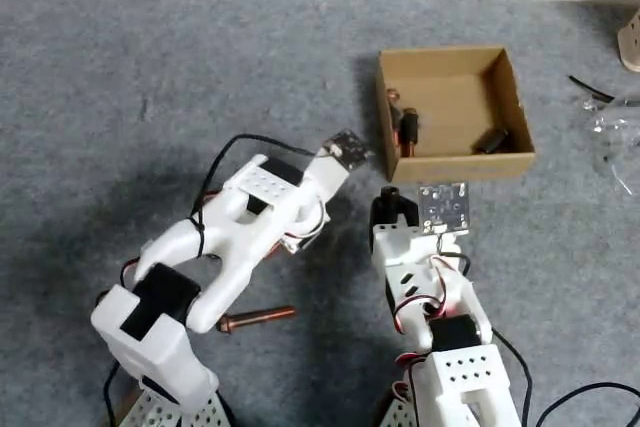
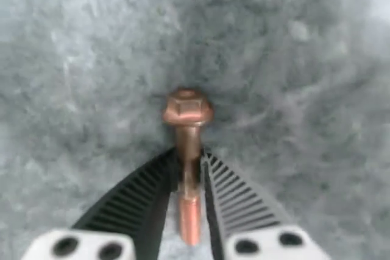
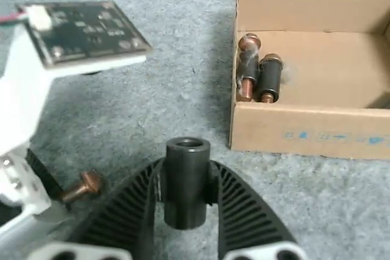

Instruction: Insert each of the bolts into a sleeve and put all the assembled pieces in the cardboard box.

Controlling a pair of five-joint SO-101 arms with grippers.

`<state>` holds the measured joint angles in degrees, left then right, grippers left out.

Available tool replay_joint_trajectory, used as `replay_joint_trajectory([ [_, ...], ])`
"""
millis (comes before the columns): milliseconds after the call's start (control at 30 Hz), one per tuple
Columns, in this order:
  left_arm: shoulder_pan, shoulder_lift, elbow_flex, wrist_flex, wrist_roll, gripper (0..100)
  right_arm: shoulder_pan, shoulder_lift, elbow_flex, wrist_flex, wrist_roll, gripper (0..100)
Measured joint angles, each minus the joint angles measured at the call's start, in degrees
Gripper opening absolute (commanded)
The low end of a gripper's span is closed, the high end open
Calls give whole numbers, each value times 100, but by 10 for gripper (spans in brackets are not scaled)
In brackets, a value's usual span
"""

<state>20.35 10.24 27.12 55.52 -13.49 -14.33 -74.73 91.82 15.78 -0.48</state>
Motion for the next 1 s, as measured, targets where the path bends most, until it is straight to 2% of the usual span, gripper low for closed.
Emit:
replay_joint_trajectory([
  [100,26,-422,457,-79,-264,8,0,0,0,0,0,4],
  [233,70,-1530,1538,-615,-352,8,0,0,0,0,0,4],
  [467,70,-4475,3587,-1521,-369,8,0,0,0,0,0,4],
  [633,-220,-6593,4738,-1987,-369,8,-185,0,0,-9,0,5],
  [800,-220,-8440,5776,-2435,-369,7,-325,9,343,-765,0,5],
  [1000,-422,-10435,6593,-2523,-378,8,-765,-62,396,-1741,0,5],
])
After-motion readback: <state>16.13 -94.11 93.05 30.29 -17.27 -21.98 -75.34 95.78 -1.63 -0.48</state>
